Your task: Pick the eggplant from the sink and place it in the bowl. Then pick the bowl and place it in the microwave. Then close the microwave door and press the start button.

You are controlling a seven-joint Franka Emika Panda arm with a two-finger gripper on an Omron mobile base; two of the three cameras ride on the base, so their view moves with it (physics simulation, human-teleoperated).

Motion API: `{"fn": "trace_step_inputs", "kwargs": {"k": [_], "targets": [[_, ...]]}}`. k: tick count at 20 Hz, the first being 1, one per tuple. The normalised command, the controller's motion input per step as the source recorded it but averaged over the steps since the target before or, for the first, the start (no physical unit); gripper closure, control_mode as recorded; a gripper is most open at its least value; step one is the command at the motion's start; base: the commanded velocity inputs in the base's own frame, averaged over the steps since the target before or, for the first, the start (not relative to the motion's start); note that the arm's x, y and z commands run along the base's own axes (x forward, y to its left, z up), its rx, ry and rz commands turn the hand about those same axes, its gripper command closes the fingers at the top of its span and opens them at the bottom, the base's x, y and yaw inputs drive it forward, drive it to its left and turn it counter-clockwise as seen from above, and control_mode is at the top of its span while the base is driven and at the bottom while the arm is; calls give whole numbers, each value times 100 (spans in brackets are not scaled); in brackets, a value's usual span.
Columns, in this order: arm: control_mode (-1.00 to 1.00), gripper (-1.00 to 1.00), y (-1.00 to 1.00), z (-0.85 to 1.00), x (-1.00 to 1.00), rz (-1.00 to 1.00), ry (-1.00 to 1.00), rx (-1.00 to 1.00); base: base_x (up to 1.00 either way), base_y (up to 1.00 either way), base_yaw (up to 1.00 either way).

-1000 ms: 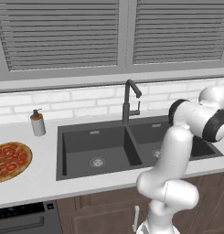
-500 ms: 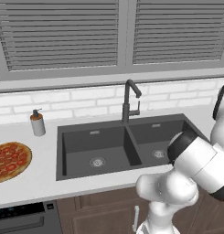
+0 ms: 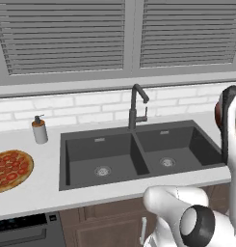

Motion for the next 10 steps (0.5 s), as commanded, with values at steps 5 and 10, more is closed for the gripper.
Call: {"fn": "trace_step_inputs", "kwargs": {"k": [5, 10], "targets": [[-100, 100, 96, 29, -29, 13, 11, 9, 0, 0, 0], [-100, 100, 80, 29, -14, 11, 12, 11, 0, 0, 0]]}}
